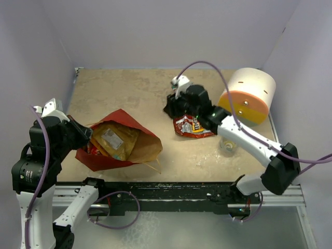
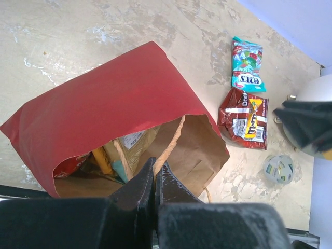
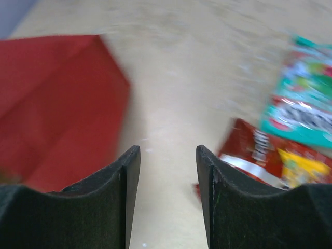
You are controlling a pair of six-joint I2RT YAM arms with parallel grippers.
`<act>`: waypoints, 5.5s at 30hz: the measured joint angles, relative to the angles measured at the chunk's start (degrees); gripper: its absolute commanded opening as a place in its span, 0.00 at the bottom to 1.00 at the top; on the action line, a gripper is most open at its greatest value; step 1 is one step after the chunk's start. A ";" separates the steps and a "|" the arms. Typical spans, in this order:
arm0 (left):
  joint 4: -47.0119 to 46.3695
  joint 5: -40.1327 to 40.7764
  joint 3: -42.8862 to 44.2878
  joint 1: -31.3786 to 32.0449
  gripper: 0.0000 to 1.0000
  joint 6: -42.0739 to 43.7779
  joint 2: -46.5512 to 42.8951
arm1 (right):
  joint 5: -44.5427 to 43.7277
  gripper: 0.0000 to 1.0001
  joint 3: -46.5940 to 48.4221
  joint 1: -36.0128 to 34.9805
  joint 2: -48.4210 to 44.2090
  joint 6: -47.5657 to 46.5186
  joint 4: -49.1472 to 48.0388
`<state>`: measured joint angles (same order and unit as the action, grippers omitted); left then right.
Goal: Take the snacks out of the paper bag
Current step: Take out the snack from the paper bag, then place the snack at the center of the board.
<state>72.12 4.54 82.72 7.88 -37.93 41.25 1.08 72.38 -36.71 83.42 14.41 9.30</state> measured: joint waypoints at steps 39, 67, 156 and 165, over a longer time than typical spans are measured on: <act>0.42 -4.81 -6.08 0.00 0.00 -14.01 -1.25 | 5.09 0.40 -0.09 -41.24 20.46 -27.32 -35.58; -3.56 -2.12 -11.39 -0.37 0.00 -16.04 -5.62 | -18.23 0.77 9.42 -37.92 34.99 -20.24 -36.96; 4.00 6.45 -3.21 -0.24 0.00 -15.21 -5.31 | 6.51 0.00 -4.35 -32.81 -17.55 -16.33 -28.13; 4.28 6.58 -3.21 -0.24 0.00 -14.82 -3.63 | -16.96 0.00 4.96 -32.81 -16.61 -17.70 -22.49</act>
<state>76.40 11.11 79.50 7.64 -52.75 37.63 -15.88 77.34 -69.52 66.81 -3.29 -13.19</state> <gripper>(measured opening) 0.007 0.023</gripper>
